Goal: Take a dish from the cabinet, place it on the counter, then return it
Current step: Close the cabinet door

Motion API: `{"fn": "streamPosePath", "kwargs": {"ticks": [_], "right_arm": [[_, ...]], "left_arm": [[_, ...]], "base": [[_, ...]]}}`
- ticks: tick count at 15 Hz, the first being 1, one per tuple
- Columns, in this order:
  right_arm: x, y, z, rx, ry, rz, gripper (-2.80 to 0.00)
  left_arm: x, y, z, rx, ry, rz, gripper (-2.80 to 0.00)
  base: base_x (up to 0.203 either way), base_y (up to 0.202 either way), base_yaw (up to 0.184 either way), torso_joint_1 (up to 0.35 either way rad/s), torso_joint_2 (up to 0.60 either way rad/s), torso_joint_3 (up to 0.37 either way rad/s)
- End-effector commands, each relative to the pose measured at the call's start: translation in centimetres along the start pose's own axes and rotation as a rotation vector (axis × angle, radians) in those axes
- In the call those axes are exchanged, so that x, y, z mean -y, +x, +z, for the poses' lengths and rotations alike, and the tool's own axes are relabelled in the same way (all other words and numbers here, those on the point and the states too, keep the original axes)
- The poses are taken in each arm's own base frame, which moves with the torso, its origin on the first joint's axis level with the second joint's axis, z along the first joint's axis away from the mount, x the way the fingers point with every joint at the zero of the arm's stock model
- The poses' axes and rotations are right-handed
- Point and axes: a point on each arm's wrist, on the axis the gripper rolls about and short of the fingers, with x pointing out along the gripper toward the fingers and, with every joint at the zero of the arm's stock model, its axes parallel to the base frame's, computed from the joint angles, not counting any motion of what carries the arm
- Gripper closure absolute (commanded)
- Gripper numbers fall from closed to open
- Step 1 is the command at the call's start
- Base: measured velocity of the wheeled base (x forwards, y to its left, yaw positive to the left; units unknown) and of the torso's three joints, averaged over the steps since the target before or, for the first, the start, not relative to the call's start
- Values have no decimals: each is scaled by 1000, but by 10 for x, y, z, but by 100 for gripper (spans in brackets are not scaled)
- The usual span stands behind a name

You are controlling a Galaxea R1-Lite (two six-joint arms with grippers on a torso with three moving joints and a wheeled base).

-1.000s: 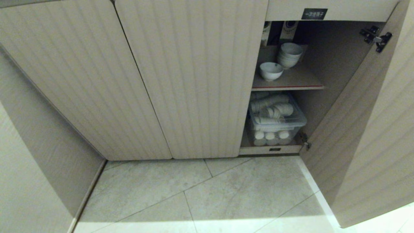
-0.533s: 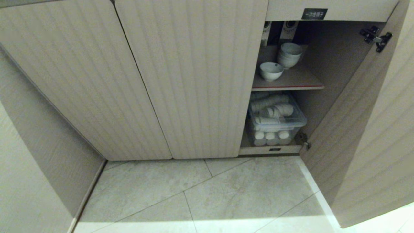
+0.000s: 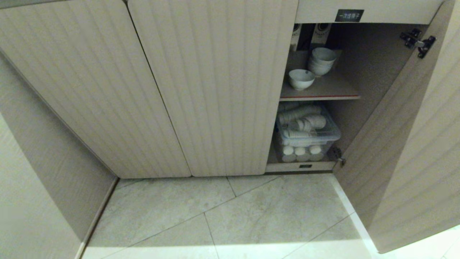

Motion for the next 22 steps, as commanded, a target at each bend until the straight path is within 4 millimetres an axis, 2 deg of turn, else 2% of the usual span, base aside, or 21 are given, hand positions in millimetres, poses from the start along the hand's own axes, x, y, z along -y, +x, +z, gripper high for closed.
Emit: {"fn": "streamPosePath", "kwargs": {"ticks": [1,8,22], "right_arm": [[0,0,0,-1,0,0,0],[0,0,0,-1,0,0,0],[0,0,0,-1,0,0,0]], "left_arm": [[0,0,0,-1,1,0,0],[0,0,0,-1,3,0,0],[0,0,0,-1,0,0,0]], "base": [[0,0,0,0,0,0],[0,-11,0,0,1,1],[0,-192,2,3,4,3]]}}
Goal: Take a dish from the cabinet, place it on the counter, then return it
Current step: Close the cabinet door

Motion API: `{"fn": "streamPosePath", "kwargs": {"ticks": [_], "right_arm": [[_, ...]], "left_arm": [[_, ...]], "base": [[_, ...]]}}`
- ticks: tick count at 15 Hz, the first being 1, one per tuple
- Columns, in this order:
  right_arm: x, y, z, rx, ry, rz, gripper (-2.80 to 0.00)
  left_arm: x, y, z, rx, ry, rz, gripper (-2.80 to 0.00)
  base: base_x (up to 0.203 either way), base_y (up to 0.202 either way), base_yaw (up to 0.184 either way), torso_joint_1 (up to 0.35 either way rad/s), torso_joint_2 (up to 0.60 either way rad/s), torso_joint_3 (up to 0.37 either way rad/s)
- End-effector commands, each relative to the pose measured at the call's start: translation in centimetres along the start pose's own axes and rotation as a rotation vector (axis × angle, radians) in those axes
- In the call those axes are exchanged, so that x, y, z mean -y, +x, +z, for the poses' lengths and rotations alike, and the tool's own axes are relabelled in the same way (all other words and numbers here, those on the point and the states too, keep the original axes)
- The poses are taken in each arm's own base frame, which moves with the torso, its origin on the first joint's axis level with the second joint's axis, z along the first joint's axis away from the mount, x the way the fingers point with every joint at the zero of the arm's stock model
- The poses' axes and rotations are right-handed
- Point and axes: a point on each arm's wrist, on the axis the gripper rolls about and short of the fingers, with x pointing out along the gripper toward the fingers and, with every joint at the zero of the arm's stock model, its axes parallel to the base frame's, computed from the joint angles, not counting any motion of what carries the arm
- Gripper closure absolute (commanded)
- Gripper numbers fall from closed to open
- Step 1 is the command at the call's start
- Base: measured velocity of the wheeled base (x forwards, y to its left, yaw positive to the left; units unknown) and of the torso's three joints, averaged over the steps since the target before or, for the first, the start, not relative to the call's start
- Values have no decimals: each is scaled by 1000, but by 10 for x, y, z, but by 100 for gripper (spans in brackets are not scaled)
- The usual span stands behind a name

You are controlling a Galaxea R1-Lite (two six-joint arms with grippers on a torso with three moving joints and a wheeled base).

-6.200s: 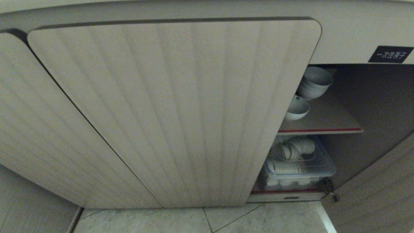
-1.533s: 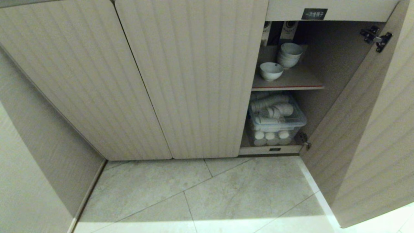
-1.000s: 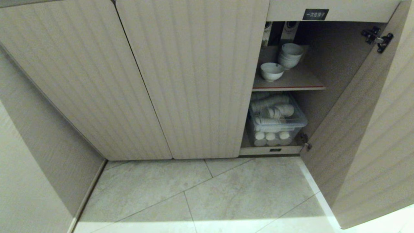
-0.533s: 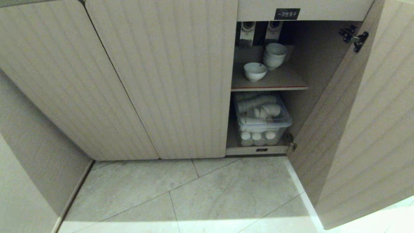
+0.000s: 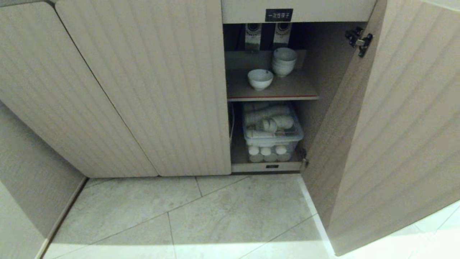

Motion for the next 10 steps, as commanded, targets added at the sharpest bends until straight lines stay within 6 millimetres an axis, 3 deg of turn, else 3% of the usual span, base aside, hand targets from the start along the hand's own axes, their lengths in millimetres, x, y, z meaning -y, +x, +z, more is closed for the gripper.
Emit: {"fn": "streamPosePath", "kwargs": {"ticks": [1,4,10], "right_arm": [[0,0,0,-1,0,0,0],[0,0,0,-1,0,0,0],[0,0,0,-1,0,0,0]], "left_arm": [[0,0,0,1,-1,0,0],[0,0,0,1,-2,0,0],[0,0,0,1,-2,0,0]], "base": [[0,-195,-6,3,-2,3],[0,-151,-2,3,4,3],[0,0,0,0,0,0]]}}
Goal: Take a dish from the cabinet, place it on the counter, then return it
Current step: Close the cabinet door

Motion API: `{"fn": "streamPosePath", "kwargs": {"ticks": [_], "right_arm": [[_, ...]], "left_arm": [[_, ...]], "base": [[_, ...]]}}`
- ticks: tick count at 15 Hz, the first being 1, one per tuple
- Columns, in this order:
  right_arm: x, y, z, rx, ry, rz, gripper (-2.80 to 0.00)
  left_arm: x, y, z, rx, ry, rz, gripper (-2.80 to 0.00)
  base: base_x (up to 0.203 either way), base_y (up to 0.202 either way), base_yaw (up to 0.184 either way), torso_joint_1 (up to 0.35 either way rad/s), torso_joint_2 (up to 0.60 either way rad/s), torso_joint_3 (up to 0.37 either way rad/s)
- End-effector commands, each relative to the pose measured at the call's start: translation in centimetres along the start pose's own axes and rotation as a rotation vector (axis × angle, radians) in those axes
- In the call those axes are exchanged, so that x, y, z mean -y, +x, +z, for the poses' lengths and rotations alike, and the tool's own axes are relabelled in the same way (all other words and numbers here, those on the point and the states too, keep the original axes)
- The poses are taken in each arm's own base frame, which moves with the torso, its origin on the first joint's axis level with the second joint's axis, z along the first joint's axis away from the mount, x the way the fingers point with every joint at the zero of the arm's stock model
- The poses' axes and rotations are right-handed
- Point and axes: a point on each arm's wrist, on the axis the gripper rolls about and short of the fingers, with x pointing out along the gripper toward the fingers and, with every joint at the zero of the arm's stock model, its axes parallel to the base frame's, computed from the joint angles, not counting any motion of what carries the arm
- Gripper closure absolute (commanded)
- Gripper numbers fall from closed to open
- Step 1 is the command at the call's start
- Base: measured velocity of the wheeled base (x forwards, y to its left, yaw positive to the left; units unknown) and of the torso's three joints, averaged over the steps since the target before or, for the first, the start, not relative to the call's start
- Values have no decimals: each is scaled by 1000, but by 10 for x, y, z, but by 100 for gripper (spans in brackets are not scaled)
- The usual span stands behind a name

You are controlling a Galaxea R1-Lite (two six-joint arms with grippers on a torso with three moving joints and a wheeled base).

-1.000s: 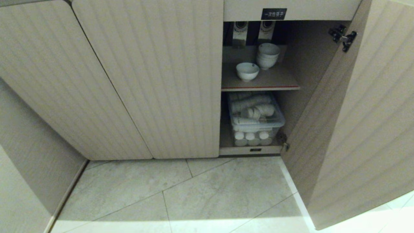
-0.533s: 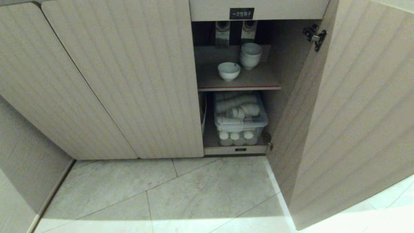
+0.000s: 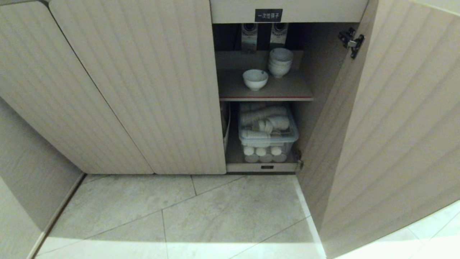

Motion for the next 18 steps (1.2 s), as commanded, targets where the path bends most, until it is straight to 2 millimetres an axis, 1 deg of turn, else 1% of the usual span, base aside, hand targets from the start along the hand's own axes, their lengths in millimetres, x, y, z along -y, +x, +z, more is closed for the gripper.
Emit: {"fn": "streamPosePath", "kwargs": {"ticks": [1,18], "right_arm": [[0,0,0,-1,0,0,0],[0,0,0,-1,1,0,0]], "left_arm": [[0,0,0,1,0,0,0],[0,0,0,1,0,0,0]], "base": [[0,0,0,0,0,0],[0,0,0,0,0,0]]}}
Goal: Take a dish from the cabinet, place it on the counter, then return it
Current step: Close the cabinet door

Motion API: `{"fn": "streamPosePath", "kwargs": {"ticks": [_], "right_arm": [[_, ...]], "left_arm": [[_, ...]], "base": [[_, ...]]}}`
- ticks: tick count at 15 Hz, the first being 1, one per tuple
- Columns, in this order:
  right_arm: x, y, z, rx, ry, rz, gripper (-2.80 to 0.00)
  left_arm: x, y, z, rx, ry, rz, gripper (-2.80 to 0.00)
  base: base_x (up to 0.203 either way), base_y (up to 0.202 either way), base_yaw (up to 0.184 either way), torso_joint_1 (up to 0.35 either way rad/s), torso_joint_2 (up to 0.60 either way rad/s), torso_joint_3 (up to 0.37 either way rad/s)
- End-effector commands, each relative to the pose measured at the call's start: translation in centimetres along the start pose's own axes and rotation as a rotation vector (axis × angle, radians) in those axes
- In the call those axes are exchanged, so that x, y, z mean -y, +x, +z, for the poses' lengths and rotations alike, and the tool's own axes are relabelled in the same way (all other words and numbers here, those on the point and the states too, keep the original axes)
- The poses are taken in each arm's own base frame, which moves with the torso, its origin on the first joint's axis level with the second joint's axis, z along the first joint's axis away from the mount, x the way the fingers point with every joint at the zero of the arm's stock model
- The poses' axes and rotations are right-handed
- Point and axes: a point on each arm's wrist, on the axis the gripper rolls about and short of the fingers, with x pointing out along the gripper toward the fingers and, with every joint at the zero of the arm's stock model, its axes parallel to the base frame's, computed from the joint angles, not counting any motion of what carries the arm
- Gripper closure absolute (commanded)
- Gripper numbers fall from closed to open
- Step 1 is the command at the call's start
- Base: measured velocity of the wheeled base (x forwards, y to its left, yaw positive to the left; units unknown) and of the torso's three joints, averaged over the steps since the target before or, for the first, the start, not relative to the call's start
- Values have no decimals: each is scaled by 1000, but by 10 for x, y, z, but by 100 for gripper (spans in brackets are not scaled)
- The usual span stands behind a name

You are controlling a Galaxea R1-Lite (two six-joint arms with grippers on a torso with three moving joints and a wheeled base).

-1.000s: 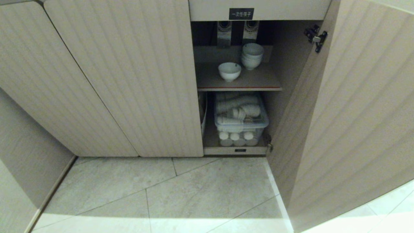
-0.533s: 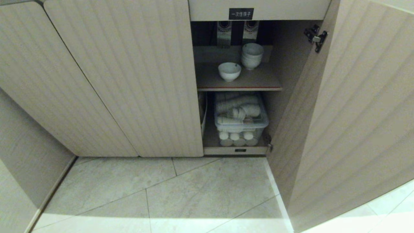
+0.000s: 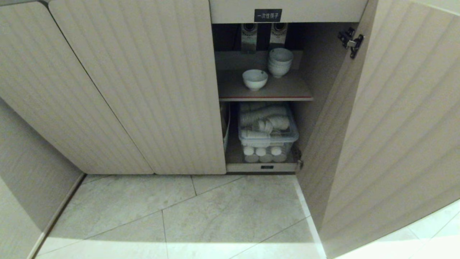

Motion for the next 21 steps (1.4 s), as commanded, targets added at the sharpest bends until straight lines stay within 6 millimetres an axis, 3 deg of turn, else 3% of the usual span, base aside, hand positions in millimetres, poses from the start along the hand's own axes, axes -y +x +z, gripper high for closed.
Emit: {"fn": "streamPosePath", "kwargs": {"ticks": [1,15,21], "right_arm": [[0,0,0,-2,-3,0,0],[1,1,9,47,82,-45,0],[5,-4,31,124,33,-278,0]], "left_arm": [[0,0,0,1,0,0,0],[0,0,0,1,0,0,0],[0,0,0,1,0,0,0]], "base": [[0,0,0,0,0,0],[0,0,0,0,0,0],[0,0,0,0,0,0]]}}
